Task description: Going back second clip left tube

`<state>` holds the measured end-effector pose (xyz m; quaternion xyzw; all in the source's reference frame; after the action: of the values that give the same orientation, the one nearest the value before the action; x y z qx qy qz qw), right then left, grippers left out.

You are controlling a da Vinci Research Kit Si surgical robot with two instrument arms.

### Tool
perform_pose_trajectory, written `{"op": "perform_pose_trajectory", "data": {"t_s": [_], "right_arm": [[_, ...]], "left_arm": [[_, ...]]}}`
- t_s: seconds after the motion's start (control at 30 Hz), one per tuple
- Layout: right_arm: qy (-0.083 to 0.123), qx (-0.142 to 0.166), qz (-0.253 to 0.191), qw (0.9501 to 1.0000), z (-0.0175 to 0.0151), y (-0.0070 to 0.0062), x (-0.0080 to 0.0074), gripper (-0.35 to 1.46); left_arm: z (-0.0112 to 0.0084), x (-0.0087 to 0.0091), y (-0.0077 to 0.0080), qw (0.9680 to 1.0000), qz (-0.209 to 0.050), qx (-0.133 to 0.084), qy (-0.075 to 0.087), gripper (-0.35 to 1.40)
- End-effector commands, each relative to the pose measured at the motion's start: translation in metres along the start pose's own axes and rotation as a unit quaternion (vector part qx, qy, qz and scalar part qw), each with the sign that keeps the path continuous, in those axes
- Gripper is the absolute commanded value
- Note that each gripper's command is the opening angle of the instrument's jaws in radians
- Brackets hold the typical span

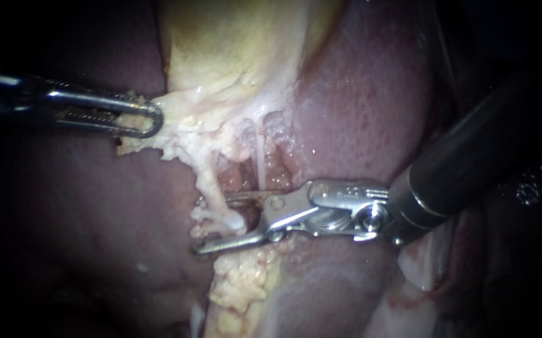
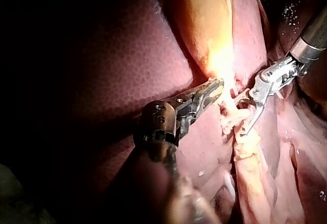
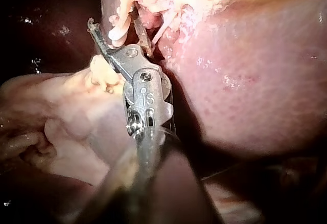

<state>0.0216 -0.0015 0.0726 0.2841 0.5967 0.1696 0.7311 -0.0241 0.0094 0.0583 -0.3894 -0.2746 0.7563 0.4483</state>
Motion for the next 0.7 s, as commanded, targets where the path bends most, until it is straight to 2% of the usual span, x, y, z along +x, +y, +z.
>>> {"op": "perform_pose_trajectory", "data": {"t_s": [0.03, 0.2, 0.4, 0.7], "right_arm": [[0.000, -0.004, 0.001, 1.0000, -0.0001, 0.0002, -0.0001, 0.50], [0.000, -0.006, -0.001, 1.0000, -0.0006, 0.0006, -0.0003, 0.50], [-0.001, 0.003, -0.040, 0.9992, -0.0034, -0.0004, 0.0005, 0.50], [-0.006, -0.013, -0.110, 0.9939, -0.0105, -0.0036, 0.0028, 0.50]], "left_arm": [[0.0000, 0.0000, 0.0000, 1.0000, 0.000, 0.000, 0.000, -0.35], [0.0000, 0.0000, 0.0000, 1.0000, 0.000, 0.000, 0.000, -0.35], [-0.0001, -0.0001, 0.0000, 1.0000, 0.000, 0.000, 0.000, -0.35], [-0.0001, -0.0001, -0.0001, 1.0000, 0.000, 0.000, 0.000, -0.35]]}}
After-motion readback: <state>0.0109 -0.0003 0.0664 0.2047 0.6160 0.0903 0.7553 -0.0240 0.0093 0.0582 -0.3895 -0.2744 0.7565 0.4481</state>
